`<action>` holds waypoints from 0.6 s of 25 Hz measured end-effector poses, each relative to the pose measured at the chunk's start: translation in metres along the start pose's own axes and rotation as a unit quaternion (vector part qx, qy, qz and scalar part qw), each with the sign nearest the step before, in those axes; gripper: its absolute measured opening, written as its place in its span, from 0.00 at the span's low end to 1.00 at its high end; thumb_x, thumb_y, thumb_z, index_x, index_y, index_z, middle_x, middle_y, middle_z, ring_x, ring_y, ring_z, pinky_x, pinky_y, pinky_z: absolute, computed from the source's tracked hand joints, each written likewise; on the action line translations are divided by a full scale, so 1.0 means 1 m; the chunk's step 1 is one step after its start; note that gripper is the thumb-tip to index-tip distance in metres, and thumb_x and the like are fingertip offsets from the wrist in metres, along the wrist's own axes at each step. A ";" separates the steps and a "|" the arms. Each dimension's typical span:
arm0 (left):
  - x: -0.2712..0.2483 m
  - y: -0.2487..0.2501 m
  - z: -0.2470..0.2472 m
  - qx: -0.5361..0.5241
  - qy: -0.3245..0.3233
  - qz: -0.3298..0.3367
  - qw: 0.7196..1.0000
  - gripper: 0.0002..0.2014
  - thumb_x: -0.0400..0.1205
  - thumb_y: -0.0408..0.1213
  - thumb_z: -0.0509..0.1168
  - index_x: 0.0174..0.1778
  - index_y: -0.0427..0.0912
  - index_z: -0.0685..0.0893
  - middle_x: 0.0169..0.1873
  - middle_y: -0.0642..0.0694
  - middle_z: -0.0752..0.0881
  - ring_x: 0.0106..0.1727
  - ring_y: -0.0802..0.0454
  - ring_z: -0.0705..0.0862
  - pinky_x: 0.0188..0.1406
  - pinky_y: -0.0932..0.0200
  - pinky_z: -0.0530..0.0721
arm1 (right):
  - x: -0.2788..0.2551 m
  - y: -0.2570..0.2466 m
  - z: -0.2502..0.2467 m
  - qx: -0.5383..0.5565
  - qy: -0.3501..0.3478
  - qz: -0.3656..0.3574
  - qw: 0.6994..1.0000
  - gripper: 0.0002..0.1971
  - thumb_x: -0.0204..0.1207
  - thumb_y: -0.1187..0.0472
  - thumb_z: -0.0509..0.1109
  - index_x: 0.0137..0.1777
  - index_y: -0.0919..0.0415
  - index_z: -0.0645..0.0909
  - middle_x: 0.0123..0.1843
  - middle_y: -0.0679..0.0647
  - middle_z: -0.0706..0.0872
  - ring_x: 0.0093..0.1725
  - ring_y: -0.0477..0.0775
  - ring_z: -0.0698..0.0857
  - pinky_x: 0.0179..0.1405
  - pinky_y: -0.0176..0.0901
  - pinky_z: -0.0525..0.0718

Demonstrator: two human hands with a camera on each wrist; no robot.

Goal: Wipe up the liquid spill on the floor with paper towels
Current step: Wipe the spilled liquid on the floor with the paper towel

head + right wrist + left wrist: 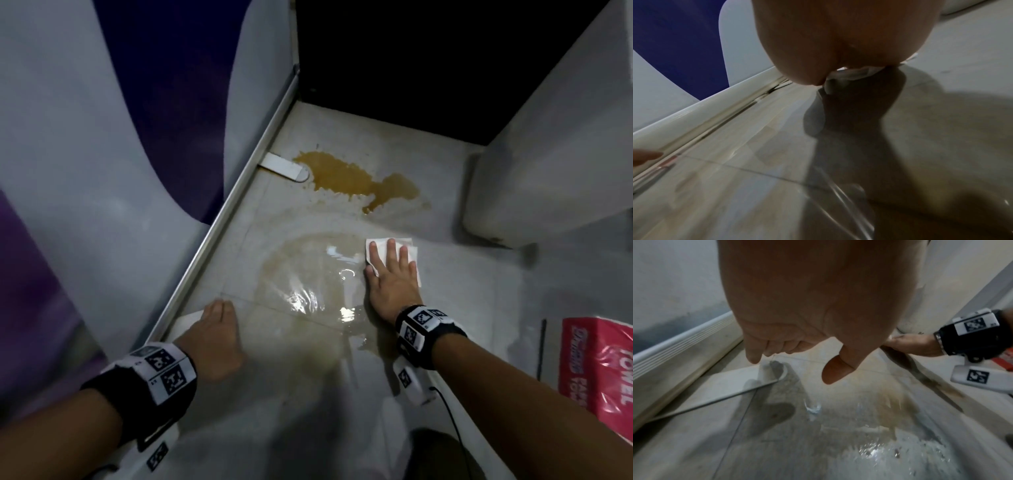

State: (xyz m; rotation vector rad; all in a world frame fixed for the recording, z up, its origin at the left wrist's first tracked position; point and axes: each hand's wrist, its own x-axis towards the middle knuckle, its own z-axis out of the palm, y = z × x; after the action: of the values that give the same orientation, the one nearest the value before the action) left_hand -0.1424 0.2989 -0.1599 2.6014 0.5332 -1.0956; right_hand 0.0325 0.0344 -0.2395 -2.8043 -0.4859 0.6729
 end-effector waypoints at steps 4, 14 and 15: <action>-0.005 -0.019 0.010 -0.012 -0.047 -0.026 0.998 0.45 0.82 0.43 0.60 0.85 0.34 0.36 0.85 0.37 0.37 0.87 0.43 0.39 0.85 0.49 0.49 | 0.024 -0.024 0.004 -0.014 -0.002 -0.015 1.000 0.28 0.90 0.46 0.38 0.88 0.44 0.38 0.89 0.57 0.36 0.87 0.63 0.36 0.85 0.57 0.36; -0.006 -0.031 0.007 -0.063 -0.066 0.014 0.996 0.50 0.78 0.43 0.64 0.85 0.39 0.35 0.85 0.42 0.35 0.86 0.49 0.38 0.85 0.56 0.46 | 0.047 -0.092 0.023 -0.033 -0.032 -0.113 0.993 0.28 0.90 0.46 0.38 0.87 0.44 0.36 0.88 0.55 0.32 0.86 0.61 0.32 0.85 0.58 0.34; -0.005 -0.033 0.006 -0.068 -0.069 0.018 0.995 0.50 0.78 0.43 0.64 0.85 0.40 0.35 0.85 0.43 0.34 0.86 0.50 0.37 0.85 0.56 0.46 | 0.047 -0.095 0.024 -0.039 -0.033 -0.117 0.992 0.28 0.90 0.46 0.39 0.87 0.44 0.36 0.88 0.55 0.32 0.86 0.61 0.32 0.85 0.59 0.34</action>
State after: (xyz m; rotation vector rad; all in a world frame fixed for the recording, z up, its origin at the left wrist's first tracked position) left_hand -0.1639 0.3251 -0.1632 2.3895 0.5096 -1.1728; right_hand 0.0358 0.1420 -0.2531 -2.7404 -0.8550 0.7096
